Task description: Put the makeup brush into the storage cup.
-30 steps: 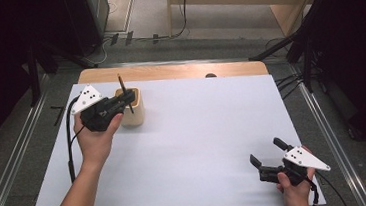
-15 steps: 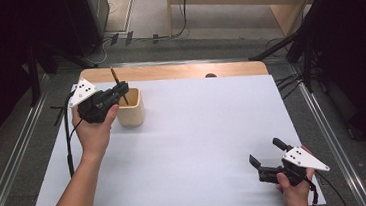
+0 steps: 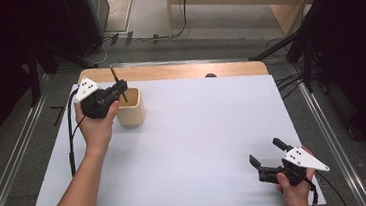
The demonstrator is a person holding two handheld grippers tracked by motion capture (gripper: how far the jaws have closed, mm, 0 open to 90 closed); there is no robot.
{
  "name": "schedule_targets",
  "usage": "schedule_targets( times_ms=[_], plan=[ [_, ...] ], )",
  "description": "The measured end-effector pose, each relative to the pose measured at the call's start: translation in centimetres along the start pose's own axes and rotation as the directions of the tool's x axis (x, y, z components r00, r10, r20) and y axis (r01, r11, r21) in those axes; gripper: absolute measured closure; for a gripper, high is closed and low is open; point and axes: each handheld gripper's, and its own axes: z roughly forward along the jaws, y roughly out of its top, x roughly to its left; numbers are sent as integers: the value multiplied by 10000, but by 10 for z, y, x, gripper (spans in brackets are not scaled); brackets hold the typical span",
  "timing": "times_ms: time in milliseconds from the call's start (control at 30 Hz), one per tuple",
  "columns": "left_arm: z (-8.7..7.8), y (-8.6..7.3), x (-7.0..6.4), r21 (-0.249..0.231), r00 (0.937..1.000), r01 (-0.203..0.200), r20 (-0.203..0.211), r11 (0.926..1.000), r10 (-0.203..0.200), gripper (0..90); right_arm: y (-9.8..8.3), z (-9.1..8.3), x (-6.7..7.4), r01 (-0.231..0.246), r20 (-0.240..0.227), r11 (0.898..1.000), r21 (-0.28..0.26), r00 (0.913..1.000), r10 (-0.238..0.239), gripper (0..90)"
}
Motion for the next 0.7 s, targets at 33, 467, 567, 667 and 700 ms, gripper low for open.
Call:
schedule_targets(
  times_ms=[33, 467, 567, 667, 700],
  plan=[
    [0, 0, 0, 0, 10000, 0, 0, 10000, 0, 845, 0, 0, 0, 0, 0, 10000, 0, 10000, 0, 0],
    [14, -26, 8, 645, 9992, 167, -382, 9978, -143, 845, -1, 1, -1, -29, 14, 10000, 61, 10000, 28, 0],
    [15, -30, 9, 795, 9990, 185, -424, 9967, -152, 845, -1, 1, 0, -35, 20, 10000, 61, 10000, 35, 0],
    [16, -32, 9, 1030, 9990, 81, -437, 9947, -36, 845, -1, 1, -1, -36, 29, 10000, 74, 10000, 36, 0],
    [16, -32, 9, 1030, 9990, 81, -437, 9947, -36, 845, -1, 1, -1, -36, 29, 10000, 74, 10000, 36, 0]
  ],
)
